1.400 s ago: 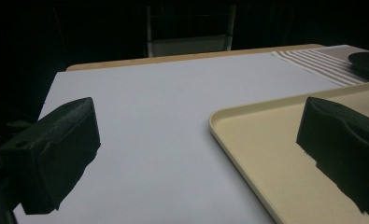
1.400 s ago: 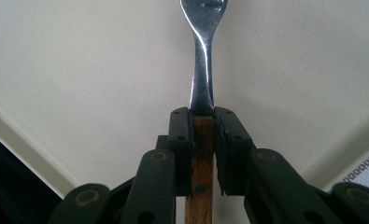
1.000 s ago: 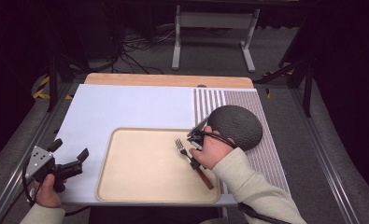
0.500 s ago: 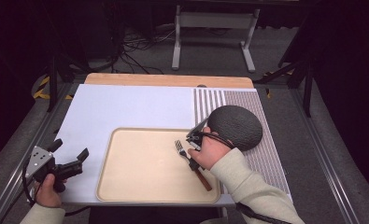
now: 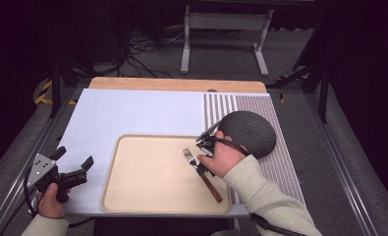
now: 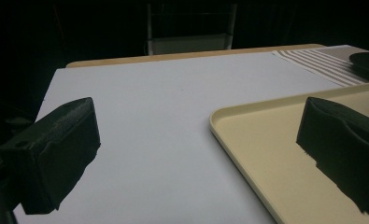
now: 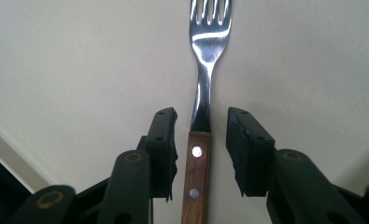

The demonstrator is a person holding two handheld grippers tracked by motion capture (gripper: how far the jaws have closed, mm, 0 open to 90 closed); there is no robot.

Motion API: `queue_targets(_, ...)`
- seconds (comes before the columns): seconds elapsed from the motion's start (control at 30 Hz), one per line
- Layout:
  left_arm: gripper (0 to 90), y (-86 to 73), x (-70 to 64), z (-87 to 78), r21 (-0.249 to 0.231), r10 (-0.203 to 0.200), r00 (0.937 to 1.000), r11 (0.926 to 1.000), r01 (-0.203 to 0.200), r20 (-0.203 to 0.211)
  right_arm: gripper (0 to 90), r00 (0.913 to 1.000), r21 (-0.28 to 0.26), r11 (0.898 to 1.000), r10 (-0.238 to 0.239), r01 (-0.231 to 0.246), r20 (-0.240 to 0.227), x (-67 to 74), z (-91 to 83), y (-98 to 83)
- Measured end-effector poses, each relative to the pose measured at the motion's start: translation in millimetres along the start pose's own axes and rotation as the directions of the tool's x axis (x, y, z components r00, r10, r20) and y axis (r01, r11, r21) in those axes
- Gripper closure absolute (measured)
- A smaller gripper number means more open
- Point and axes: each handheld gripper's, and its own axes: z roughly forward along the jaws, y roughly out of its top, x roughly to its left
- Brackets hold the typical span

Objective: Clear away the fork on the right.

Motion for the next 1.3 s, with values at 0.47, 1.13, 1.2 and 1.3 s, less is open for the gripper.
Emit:
queue_targets(0.47, 0.1, 0.0, 0.3, -0.1, 0.003, 0.001, 1.0, 1.0, -0.001, 0.001, 52.0, 0.9389, -0.245, 0.915, -0.341, 0.321, -0.043, 3.2, -0.7, 7.8)
queue_targets(1.13, 0.1, -0.4, 1.1, 0.6, 0.003, 0.003, 1.0, 1.0, -0.003, 0.005, 89.9, 0.8229, -0.265, 0.789, -0.567, 0.554, 0.031, 6.6, 28.4, 30.4)
queue_targets(1.2, 0.1, -0.5, 1.2, 0.6, 0.004, 0.002, 1.0, 1.0, -0.002, 0.006, 90.0, 0.8256, -0.265, 0.792, -0.563, 0.55, 0.031, 5.1, 31.9, 32.3)
queue_targets(1.3, 0.1, -0.5, 1.4, 0.5, 0.003, 0.002, 1.0, 1.0, -0.002, 0.005, 90.0, 0.8285, -0.264, 0.795, -0.559, 0.547, 0.032, 4.2, 34.6, 33.6)
